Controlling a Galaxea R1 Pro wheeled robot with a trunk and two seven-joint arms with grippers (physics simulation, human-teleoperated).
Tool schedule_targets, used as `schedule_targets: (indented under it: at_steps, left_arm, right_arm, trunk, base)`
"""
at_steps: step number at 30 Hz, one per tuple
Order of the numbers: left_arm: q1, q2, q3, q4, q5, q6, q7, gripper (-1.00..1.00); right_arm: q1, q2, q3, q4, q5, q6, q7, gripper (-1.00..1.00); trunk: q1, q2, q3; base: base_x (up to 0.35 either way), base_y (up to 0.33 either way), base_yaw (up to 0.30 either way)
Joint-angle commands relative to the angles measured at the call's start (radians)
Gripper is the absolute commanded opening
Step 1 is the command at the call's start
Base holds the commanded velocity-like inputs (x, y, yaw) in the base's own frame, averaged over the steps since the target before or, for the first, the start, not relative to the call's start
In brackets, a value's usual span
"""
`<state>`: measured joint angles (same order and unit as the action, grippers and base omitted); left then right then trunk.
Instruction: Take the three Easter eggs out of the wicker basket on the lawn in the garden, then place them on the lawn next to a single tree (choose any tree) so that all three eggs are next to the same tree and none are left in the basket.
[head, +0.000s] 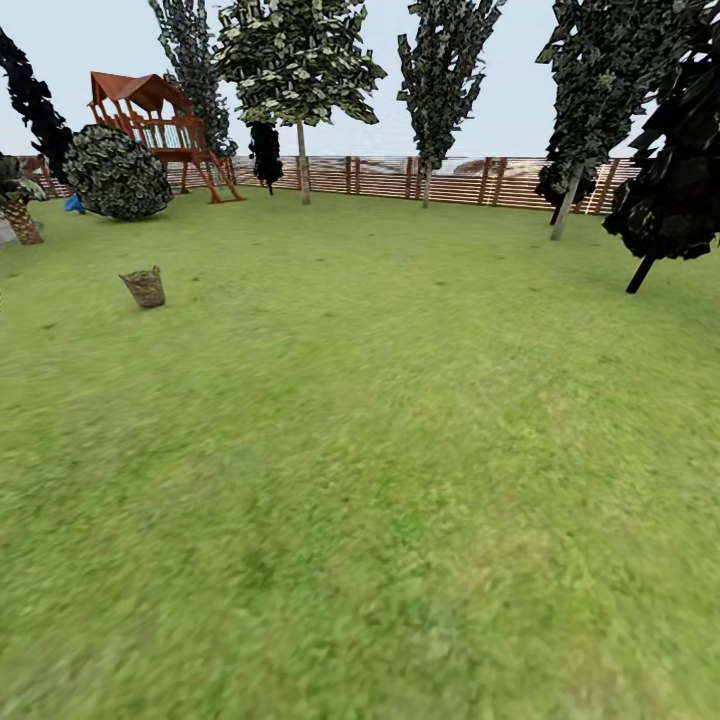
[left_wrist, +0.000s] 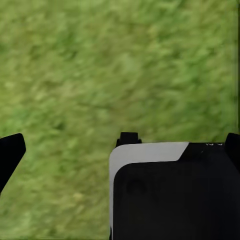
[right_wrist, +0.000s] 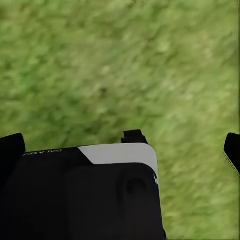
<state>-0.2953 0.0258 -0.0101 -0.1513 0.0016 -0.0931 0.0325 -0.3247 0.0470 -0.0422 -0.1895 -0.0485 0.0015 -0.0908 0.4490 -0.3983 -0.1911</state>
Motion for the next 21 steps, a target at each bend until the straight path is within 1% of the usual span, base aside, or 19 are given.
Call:
schedule_targets:
  at_steps: [1,7,12,21]
  left_arm:
    - [-0.001,0.0,-0.001,0.001,0.0,-0.004,0.003,1.0]
    - [-0.001,0.0,-0.001,0.001,-0.001,-0.004,0.003,1.0]
    - [-0.001,0.0,-0.001,0.001,0.0,-0.004,0.003,1.0]
    - [0.0,0.0,-0.001,0.001,-0.001,-0.004,0.003,1.0]
  right_arm:
    - [0.0,0.001,-0.004,-0.001,-0.005,0.001,-0.001,1.0]
    - [0.0,0.001,-0.004,-0.001,-0.005,0.003,-0.001,1.0]
    - [0.0,0.001,-0.004,-0.001,-0.004,0.002,-0.001,1.0]
    - [0.0,0.002,-0.003,-0.001,-0.003,0.003,-0.001,1.0]
  trunk:
    - [0.001,-0.002,-0.002]
    - [0.001,-0.002,-0.002]
    - [0.001,-0.002,-0.004]
    - [0.001,-0.002,-0.008]
  base:
    - [0.31,-0.086,0.061]
    - [0.311,-0.086,0.154]
    - [0.317,-0.051,0.248]
    - [0.321,-0.004,0.264]
